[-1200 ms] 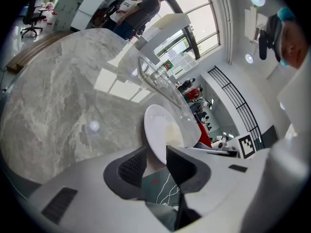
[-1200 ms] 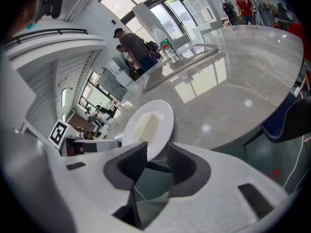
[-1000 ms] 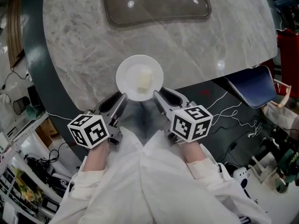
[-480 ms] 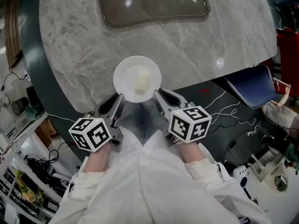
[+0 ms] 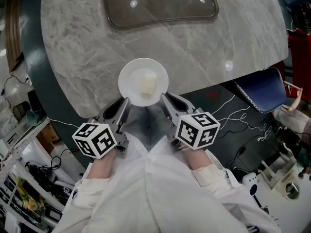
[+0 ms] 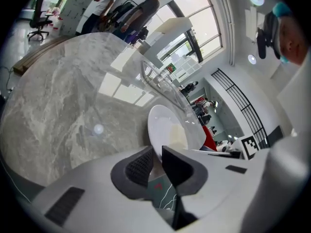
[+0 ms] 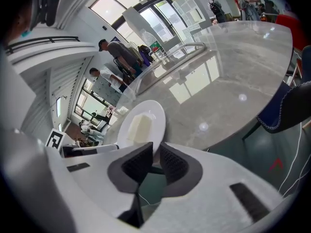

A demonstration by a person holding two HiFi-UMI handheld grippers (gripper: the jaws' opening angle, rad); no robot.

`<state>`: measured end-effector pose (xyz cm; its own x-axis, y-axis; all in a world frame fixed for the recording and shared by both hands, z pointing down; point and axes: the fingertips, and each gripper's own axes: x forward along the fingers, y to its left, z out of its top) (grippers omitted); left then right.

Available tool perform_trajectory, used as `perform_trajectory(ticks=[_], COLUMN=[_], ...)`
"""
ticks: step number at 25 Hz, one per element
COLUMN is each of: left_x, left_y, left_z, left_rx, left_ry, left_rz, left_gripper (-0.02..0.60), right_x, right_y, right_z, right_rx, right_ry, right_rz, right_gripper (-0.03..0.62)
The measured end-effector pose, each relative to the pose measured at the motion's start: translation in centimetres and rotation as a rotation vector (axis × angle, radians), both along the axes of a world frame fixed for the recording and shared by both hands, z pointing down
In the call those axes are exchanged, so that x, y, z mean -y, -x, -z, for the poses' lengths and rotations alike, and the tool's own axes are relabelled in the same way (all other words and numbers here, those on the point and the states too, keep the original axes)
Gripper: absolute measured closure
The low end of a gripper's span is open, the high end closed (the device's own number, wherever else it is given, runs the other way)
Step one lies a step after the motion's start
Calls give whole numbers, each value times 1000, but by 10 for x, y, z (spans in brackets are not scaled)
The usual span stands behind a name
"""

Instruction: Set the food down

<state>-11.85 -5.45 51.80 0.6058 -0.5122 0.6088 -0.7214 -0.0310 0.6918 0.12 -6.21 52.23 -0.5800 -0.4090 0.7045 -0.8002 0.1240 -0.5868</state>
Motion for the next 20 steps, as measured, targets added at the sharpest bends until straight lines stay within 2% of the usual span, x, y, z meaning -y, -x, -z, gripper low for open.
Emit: perform_trajectory(ticks=[20], left_x=[14], left_y=[6], left_z=[27], left_rx=[37], left_ry=[-118], left_rz=[-129], left_gripper=[518], right_x=[11], right_y=[6], right_z=[33], right_rx=[10], right_ry=[-102], right_rz=[-36], right_gripper=[565])
